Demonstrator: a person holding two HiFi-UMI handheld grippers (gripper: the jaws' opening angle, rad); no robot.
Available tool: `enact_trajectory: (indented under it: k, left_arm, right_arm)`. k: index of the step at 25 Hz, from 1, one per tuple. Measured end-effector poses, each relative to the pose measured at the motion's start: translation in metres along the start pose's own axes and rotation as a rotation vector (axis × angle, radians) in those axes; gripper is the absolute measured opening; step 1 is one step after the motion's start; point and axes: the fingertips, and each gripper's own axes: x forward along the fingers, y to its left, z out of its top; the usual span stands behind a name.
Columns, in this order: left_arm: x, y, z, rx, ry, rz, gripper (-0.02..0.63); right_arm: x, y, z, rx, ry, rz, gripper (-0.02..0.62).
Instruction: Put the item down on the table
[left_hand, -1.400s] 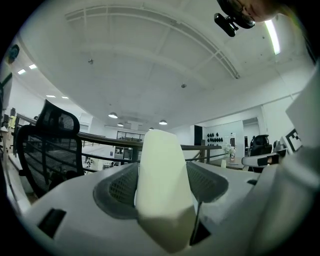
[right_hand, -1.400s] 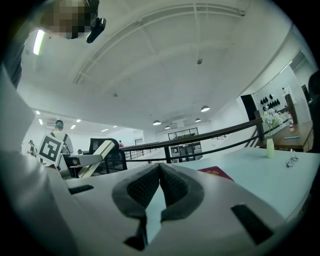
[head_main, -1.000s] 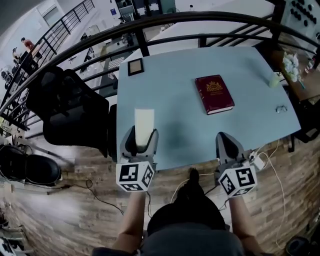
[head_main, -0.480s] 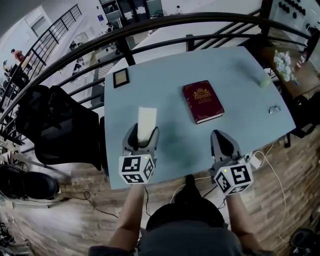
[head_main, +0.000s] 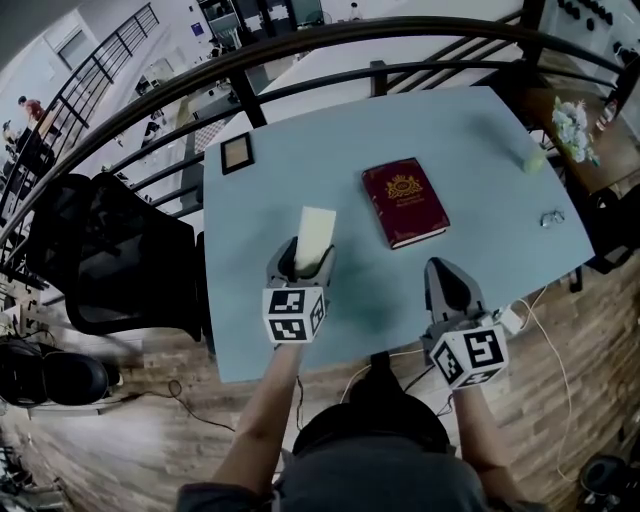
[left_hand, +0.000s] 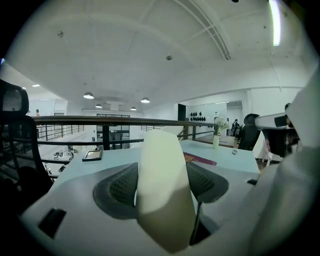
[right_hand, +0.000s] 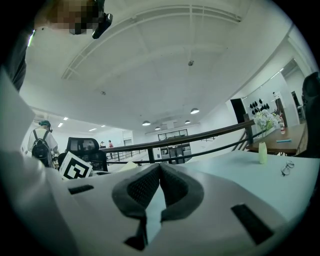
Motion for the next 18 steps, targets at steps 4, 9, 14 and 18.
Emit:
enact_trajectory:
  k: [4,9,14,18]
  left_arm:
    - [0.020,-0.004,-0.016,0.008,0.052,-0.012,0.306]
    - [0.038,-0.009,-0.034,0.011,0.107,-0.020,0.305]
    - [0.051,-0.014,-0.047,0.034,0.148,-0.025,0.306]
    - [0.063,-0.018,-0.060,0.039,0.188,-0.025,0.306]
  right_arm:
    - [0.002,-0.004,0.000,-0.004,0.005,-0.004,0.003]
    - [0.004,-0.007,-0.001,-0.003,0.010,-0.003,0.003]
    - [0.007,-0.009,-0.005,0.007,0.018,0.000,0.003]
    - [0.009,-0.012,-0.008,0.010,0.023,0.003,0.003]
